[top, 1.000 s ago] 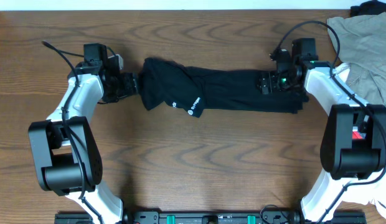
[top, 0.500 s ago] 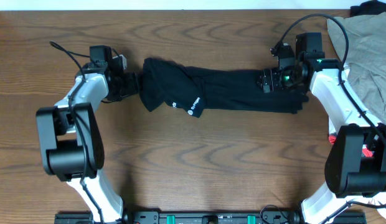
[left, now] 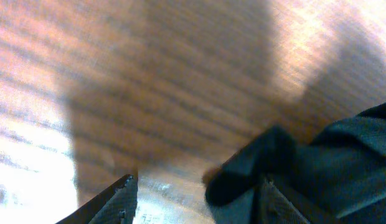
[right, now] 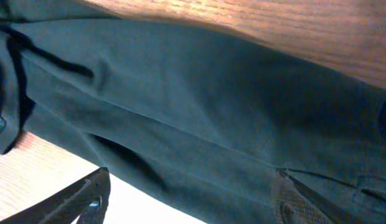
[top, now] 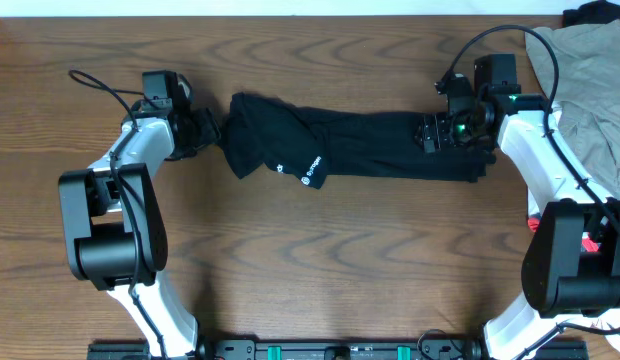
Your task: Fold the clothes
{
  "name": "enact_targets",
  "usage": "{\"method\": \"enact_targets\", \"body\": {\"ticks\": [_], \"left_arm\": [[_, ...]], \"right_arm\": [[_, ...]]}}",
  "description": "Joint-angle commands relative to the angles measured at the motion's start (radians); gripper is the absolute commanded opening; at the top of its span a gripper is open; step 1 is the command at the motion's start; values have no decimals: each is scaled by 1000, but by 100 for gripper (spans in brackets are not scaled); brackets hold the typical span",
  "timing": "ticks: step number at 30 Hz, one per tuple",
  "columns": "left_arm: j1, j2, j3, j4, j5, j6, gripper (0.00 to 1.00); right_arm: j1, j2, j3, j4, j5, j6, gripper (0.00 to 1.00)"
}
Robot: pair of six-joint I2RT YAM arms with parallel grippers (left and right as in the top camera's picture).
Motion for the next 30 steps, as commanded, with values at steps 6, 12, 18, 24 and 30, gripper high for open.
{"method": "enact_targets", "body": {"ticks": [6,12,18,24,30], "left_arm": [[-45,24,1,-64,-17,-53,64],[-74,43,1,-64,-17,-61,39],[-78,49,1,-84,-17,-60,6],[-73,-10,2,-336,-22,-78,6],[-38,-196,2,-649,29,-158,6]], "right_arm": [[3,-8,14,-11,11,-11,79],[2,-8,14,-38,12,-11,77],[2,-8,14,-47,12,-11,75],[2,-8,14,-47,12,-11,75],[2,-8,14,-47,12,-11,75]]}}
